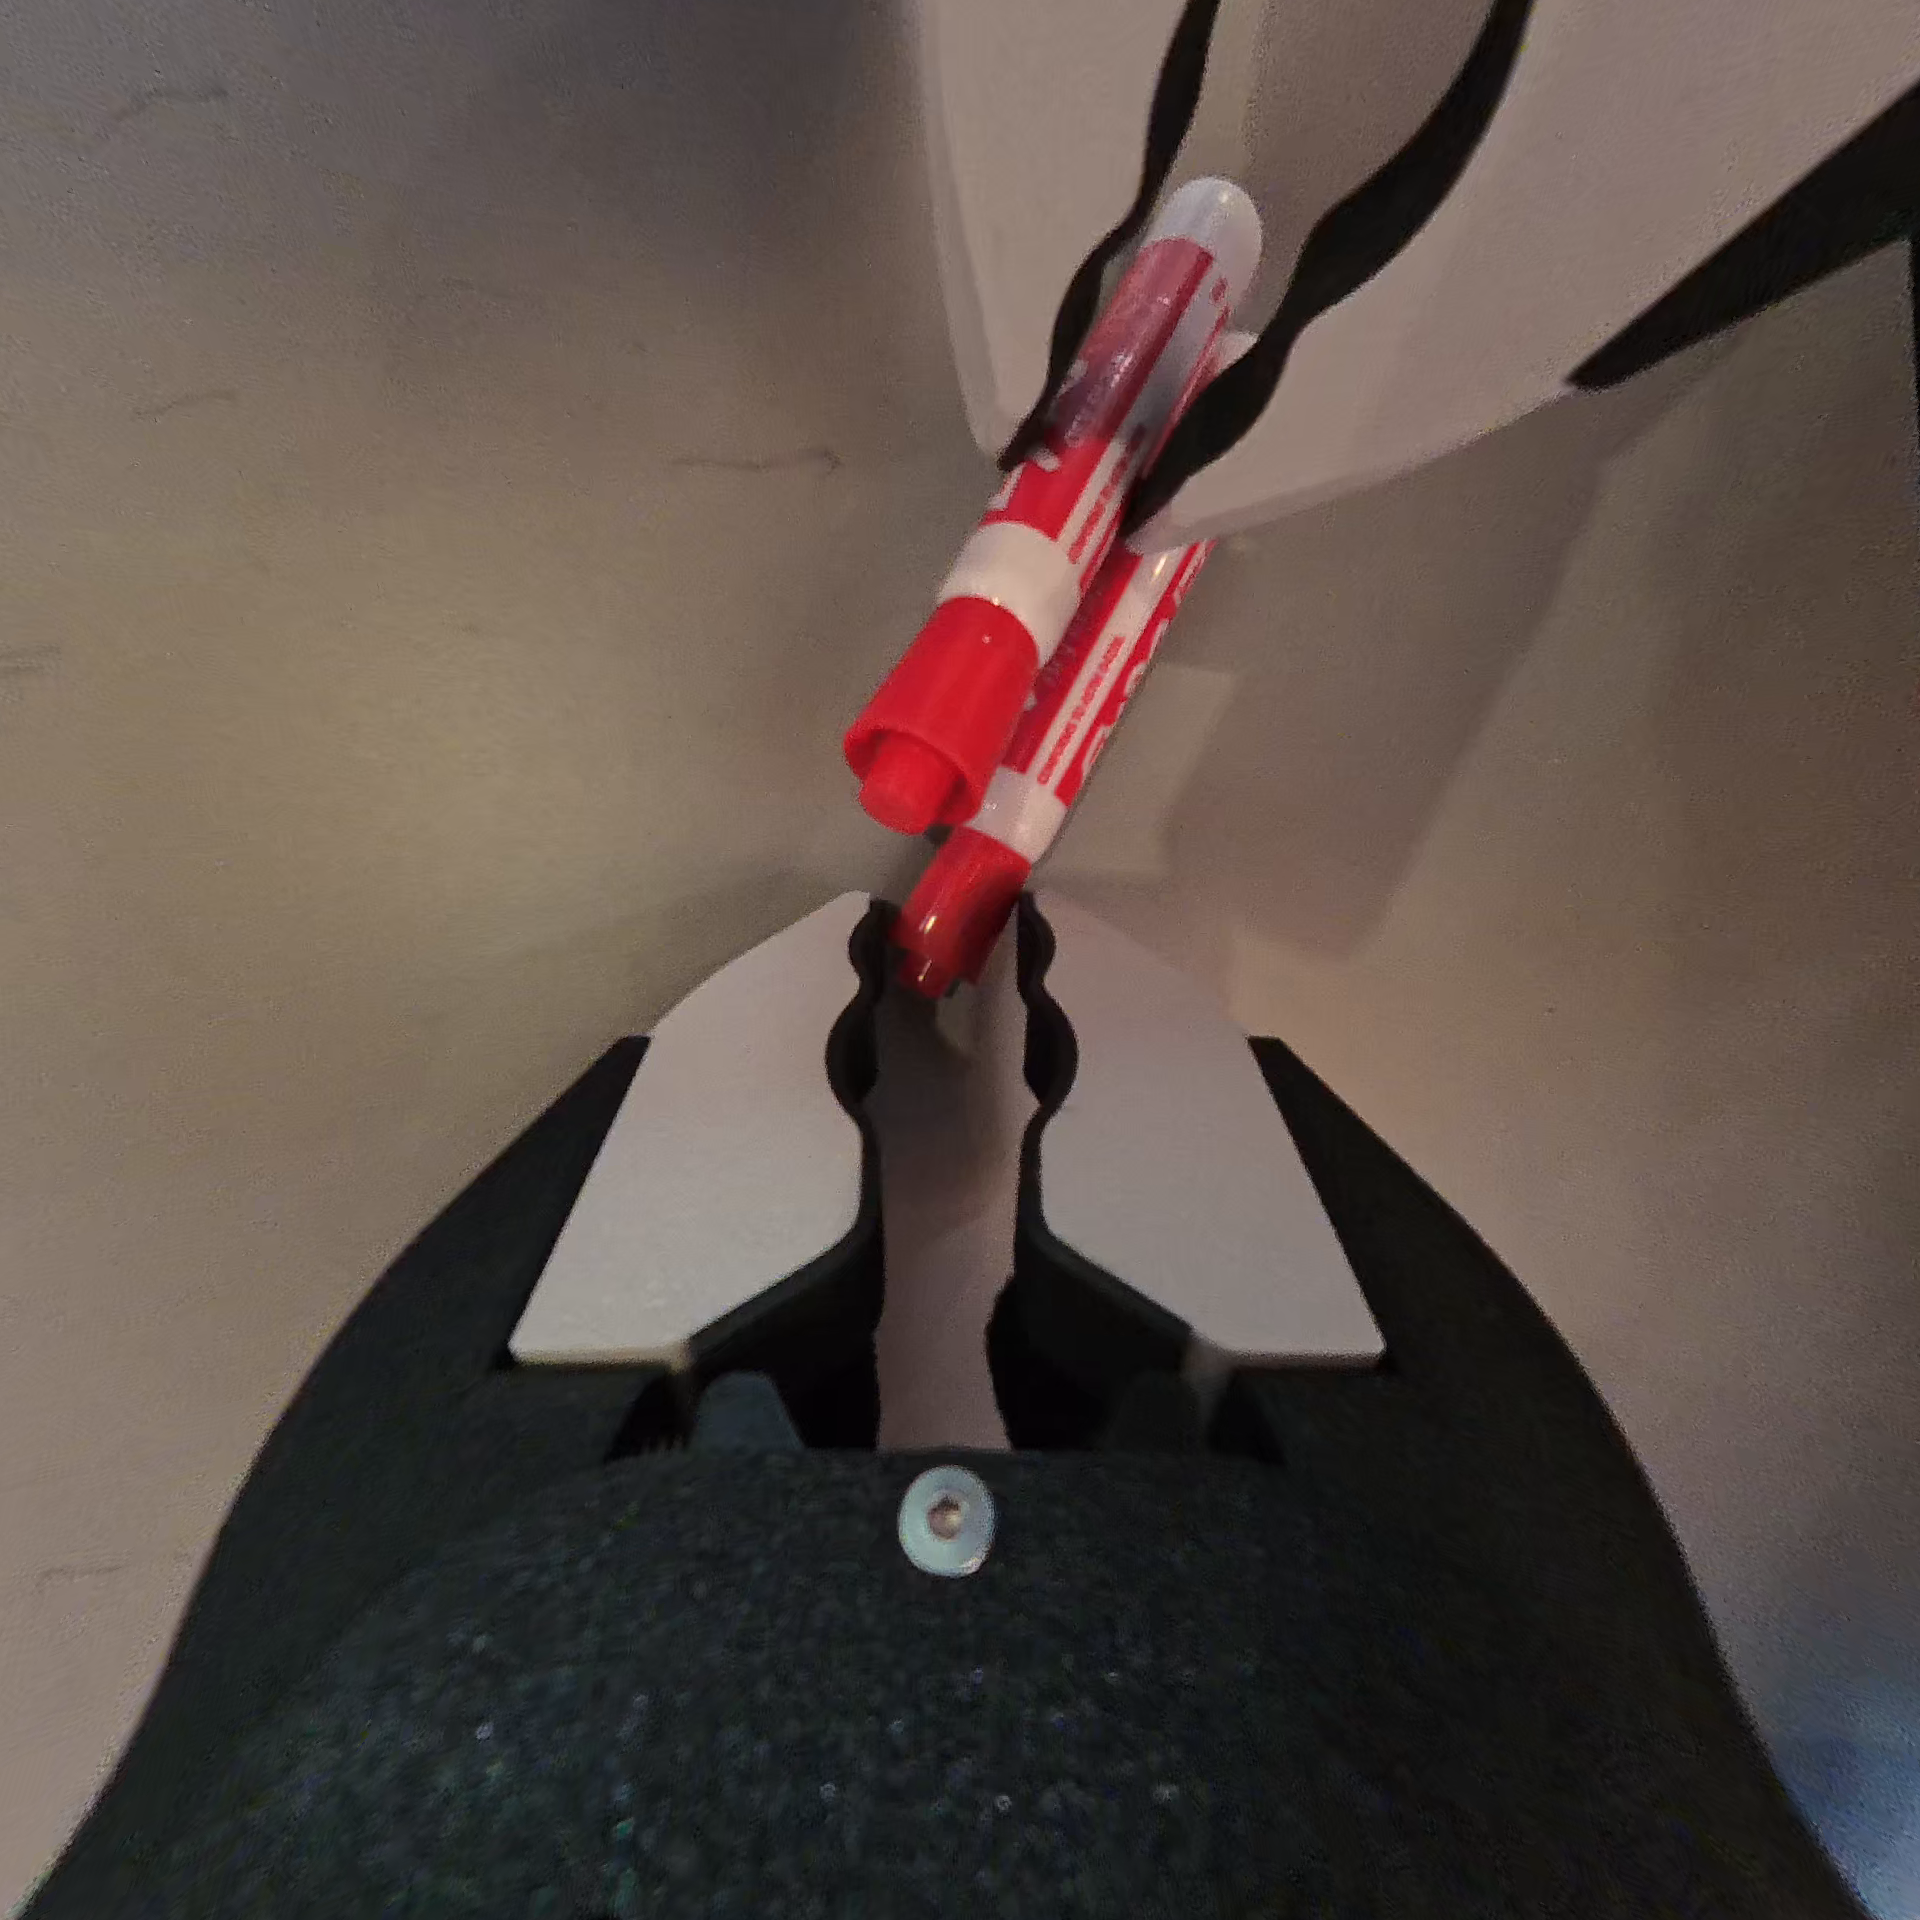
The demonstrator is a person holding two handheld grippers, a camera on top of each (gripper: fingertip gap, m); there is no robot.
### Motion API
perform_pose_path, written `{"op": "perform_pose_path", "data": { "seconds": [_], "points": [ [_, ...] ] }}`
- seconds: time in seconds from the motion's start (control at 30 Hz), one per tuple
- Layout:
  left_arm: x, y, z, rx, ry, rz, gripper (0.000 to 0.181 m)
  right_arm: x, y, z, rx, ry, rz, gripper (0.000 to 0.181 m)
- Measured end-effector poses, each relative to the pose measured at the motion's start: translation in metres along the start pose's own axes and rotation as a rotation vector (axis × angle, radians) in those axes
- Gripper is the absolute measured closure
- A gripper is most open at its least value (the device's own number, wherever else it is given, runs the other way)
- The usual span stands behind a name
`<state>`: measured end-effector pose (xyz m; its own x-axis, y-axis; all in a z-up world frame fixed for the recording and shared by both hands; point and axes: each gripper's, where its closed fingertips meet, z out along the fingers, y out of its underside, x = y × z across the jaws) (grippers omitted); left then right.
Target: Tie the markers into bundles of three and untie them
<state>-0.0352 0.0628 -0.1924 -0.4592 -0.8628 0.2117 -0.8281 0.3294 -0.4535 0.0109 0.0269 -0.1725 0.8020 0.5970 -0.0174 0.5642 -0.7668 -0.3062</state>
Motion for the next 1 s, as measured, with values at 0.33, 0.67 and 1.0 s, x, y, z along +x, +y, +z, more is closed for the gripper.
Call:
{"op": "perform_pose_path", "data": {
  "seconds": [0.33, 0.67, 1.0],
  "points": [
    [0.003, 0.002, -0.002, 0.081, 0.032, -0.035, 0.159, -0.008, -0.002, 0.001, -0.064, 0.076, -0.159, 0.164],
    [0.005, 0.002, -0.001, 0.127, 0.032, -0.016, 0.157, -0.006, -0.012, 0.007, -0.176, 0.178, -0.222, 0.163],
    [0.008, 0.003, -0.004, 0.164, 0.013, 0.001, 0.138, -0.013, -0.012, 0.009, -0.233, 0.173, -0.185, 0.164]
  ]
}}
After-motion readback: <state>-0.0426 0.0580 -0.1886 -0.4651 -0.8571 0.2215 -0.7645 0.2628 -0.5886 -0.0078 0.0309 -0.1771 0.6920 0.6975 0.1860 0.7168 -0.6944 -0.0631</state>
